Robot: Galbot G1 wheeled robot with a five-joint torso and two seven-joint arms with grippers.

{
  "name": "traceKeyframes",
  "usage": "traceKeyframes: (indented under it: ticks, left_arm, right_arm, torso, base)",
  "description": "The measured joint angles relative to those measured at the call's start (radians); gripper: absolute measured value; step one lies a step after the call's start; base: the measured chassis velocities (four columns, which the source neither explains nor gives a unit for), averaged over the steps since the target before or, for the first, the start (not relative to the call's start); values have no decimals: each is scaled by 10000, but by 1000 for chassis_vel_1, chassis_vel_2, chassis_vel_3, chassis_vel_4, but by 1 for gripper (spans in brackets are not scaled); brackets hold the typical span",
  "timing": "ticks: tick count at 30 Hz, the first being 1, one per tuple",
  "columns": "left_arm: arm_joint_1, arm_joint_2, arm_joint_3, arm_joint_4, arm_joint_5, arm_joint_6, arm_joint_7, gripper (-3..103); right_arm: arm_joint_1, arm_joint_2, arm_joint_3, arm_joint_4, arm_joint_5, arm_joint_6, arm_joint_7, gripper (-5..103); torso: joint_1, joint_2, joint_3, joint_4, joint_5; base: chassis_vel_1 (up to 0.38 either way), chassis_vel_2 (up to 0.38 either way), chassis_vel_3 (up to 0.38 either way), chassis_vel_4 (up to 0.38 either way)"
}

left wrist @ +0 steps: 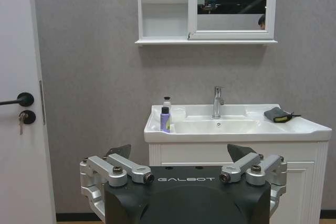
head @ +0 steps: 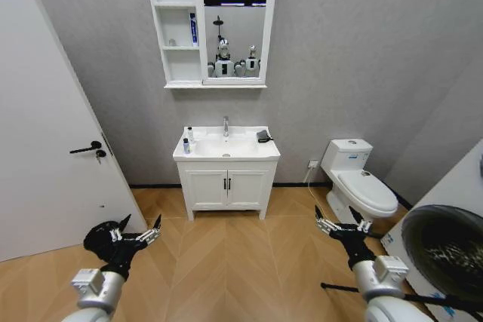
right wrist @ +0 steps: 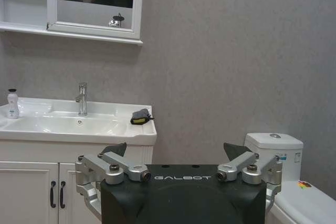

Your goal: Move facial cleanser and shampoo from washbasin to cabinet, then wipe washbasin with towel.

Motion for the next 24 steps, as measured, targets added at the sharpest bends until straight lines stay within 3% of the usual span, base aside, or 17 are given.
traceKeyframes:
  ticks: [12, 24]
  left_arm:
    - [113, -160, 1, -30, 86, -10, -1, 100]
    - [157, -239, 35, -133, 204, -45, 18, 100]
  right_arm:
    - [-6, -49, 52, -99, 55, 14, -191, 100]
    - [-80, -22, 77, -101, 52, 178, -204, 100]
  torso:
    - [-3, 2, -1, 0, 0]
    - [1, 0, 0, -1, -3]
  base:
    - [-25, 22, 28, -32]
    - [-189, 186, 221, -215]
